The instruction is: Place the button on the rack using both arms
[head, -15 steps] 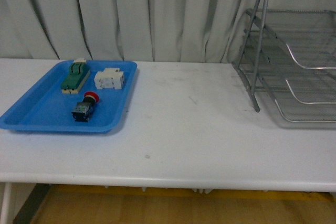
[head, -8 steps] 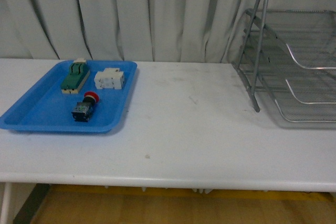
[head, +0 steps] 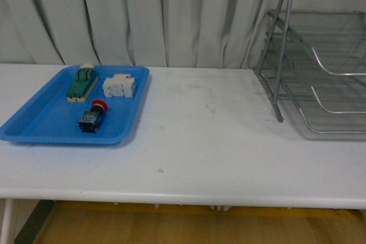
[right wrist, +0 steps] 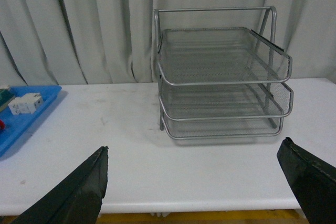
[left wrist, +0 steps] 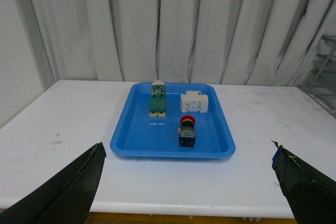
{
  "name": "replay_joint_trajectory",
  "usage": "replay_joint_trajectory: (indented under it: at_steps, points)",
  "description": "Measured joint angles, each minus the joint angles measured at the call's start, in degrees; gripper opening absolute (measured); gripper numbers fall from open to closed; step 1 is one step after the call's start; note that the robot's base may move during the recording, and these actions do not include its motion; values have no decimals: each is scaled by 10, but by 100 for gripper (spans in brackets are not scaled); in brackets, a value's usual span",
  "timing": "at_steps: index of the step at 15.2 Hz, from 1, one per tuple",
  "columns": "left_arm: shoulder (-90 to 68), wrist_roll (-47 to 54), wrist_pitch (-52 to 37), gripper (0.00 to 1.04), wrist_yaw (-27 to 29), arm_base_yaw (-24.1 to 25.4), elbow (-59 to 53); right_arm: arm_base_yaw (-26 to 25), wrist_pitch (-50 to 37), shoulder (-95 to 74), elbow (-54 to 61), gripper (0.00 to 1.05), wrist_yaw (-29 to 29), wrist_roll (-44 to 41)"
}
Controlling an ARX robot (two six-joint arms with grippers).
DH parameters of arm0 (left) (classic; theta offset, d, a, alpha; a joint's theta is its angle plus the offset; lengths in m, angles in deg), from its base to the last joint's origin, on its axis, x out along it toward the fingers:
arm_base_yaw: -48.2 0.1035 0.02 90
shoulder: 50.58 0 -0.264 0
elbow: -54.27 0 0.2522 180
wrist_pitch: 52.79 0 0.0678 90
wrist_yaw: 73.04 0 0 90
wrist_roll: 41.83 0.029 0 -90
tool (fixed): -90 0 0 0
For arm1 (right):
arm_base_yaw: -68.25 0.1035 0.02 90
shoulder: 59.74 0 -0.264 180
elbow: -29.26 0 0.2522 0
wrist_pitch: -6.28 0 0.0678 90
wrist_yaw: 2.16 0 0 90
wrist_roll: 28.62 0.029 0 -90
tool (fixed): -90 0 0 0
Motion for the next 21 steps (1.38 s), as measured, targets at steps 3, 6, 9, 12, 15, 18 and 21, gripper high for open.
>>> replay_joint_trajectory:
  at_steps: [3,6,9,12,15,18,21]
  points:
    - [0,0,0,98,0,0,0,0,0,0,0,98,0,0]
    - [0,0,0,98,0,0,0,0,0,0,0,98,0,0]
    - [0,0,0,98,0,0,0,0,0,0,0,98,0,0]
    - [0,0,0,98,0,0,0,0,0,0,0,98,0,0]
    - [0,0,0,98,0,0,0,-88,-80,-110,-13,98,208,23]
    - [0,0,0,98,0,0,0,-72,-265,-297,-64,98,279,45]
    - [0,0,0,98,0,0,0,-88,-429,-533,-190,98,232,85]
